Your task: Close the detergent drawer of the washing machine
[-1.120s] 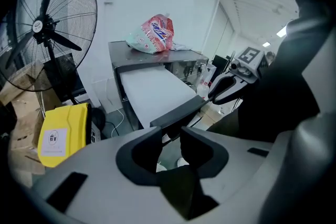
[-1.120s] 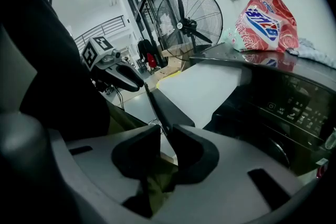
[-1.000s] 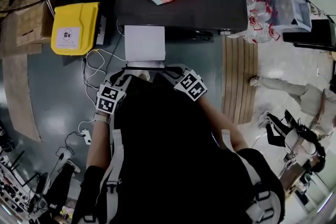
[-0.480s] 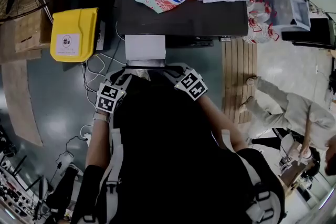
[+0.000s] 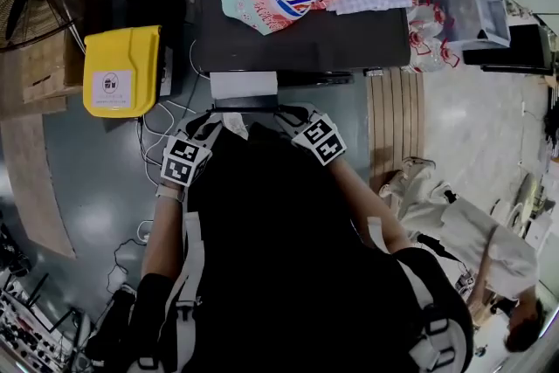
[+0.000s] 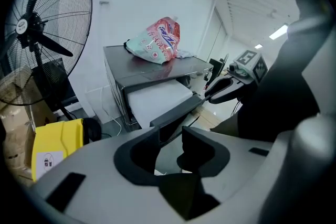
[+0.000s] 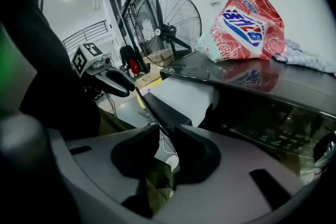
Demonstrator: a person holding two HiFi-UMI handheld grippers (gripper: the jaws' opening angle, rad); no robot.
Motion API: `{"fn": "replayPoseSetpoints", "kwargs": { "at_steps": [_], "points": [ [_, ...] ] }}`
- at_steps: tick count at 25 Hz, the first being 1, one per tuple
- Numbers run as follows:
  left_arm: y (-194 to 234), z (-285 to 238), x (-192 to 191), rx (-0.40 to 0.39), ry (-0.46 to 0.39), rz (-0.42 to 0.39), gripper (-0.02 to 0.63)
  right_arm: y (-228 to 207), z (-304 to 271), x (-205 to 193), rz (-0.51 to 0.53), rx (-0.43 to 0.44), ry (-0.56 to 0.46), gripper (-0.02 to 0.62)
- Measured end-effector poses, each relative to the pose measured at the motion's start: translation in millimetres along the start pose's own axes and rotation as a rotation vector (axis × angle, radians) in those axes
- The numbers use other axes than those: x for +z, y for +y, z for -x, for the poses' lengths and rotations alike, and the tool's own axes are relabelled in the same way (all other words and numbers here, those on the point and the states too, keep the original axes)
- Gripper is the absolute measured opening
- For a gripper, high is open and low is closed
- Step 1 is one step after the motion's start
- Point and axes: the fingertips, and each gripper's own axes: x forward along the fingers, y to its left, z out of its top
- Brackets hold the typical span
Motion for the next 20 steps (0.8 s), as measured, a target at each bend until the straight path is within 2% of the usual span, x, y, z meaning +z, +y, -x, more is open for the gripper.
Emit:
{"fn": "replayPoseSetpoints", "kwargs": {
  "at_steps": [20],
  "points": [
    [27,-10,30,-0.105,-0.024,-0.087,0.123,-35,-7,34,-0.1,-0.195,-0.053,0.105]
  ]
}}
